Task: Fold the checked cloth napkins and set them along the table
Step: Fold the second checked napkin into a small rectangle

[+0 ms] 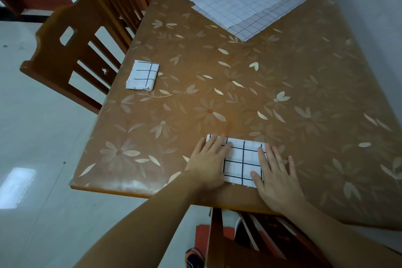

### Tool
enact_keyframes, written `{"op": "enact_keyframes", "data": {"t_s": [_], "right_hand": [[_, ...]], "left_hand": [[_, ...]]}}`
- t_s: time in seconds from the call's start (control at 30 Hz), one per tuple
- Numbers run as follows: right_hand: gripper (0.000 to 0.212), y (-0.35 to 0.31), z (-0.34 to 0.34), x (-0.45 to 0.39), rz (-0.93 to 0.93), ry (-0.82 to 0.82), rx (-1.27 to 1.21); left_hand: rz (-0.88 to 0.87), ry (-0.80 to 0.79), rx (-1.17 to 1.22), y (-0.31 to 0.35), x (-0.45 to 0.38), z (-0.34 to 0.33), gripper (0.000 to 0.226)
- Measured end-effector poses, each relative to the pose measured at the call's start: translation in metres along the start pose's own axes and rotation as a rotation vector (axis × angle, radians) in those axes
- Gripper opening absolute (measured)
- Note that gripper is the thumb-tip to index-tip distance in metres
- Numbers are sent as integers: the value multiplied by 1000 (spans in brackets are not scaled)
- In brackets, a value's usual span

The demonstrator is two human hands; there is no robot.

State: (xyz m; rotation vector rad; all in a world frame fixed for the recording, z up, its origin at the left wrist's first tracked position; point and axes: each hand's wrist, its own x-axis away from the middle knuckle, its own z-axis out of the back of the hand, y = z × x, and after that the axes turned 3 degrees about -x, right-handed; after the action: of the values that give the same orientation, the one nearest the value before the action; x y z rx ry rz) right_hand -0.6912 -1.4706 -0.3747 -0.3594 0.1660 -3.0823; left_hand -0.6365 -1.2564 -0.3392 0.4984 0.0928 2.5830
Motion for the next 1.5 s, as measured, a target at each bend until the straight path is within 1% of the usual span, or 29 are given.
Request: {"op": "enact_keyframes", "data": {"t_s": [0.07,0.13,0.23,0.33,0.4,0.47,0.53,0.6,0.7,0.73,0.83,0.93,0.97,1.0,1.03,1.07,1.1,1.17,1.23,1.27,1.33,1.37,1.4,1.43,1.47,1.5], "right_hand": [[81,0,-1,0,-3,-3,-11],[78,0,-2,-1,-1,-8,-21],[78,1,-1,-2,6,-33,-23],[79,0,1,-1,10,-27,-24],[79,-1,5,-1,10,-34,-16],[81,-4,9,-1,7,-44,-9],[80,-6,15,-2,5,-21,-2],[78,-5,23,1,62,34,20],[83,2,29,11,274,102,105],[81,4,31,13,339,122,137],[66,9,36,14,472,171,238],[63,8,43,9,511,215,289],[53,7,43,7,566,234,314],[40,5,43,6,627,248,336],[26,3,42,5,675,251,348],[18,2,42,4,703,239,358],[14,0,42,3,709,220,369],[17,-4,45,1,669,171,360],[17,-9,51,2,597,132,298],[14,-13,56,3,561,138,237],[14,-21,66,9,494,159,37],[13,-23,71,12,461,169,-84],[12,-26,78,16,424,132,-201],[12,-27,85,19,366,38,-301],[22,-27,93,21,306,-45,-394],[39,-22,98,21,245,-118,-496]], "left_hand": [[26,-38,20,-1,-2,-5,80],[40,-58,-12,-13,0,-11,82],[73,-54,-79,-33,6,-14,76],[81,-33,-95,-25,12,-2,75],[12,28,-54,-5,16,4,69],[-112,92,-21,14,21,2,50],[-161,82,4,26,22,-4,41],[-147,69,-12,30,22,-5,39],[-147,92,-31,29,22,-6,37],[-149,99,-35,29,22,-7,36],[-144,117,-51,31,22,-10,32],[-129,157,-67,35,21,-12,31],[-122,150,-66,36,20,-12,31],[-114,138,-65,37,20,-13,32],[-103,123,-71,37,20,-12,32],[-95,113,-88,39,19,-12,32],[-89,102,-102,40,18,-10,32],[-71,87,-105,44,18,-6,32],[-43,86,-63,47,18,-5,30],[-32,107,-8,47,18,-4,29],[-31,195,125,47,19,0,23],[-32,208,169,44,20,4,20],[-34,225,208,40,21,9,18],[-19,236,267,35,23,16,20],[19,234,341,29,26,25,23],[53,213,434,24,30,37,23]]}}
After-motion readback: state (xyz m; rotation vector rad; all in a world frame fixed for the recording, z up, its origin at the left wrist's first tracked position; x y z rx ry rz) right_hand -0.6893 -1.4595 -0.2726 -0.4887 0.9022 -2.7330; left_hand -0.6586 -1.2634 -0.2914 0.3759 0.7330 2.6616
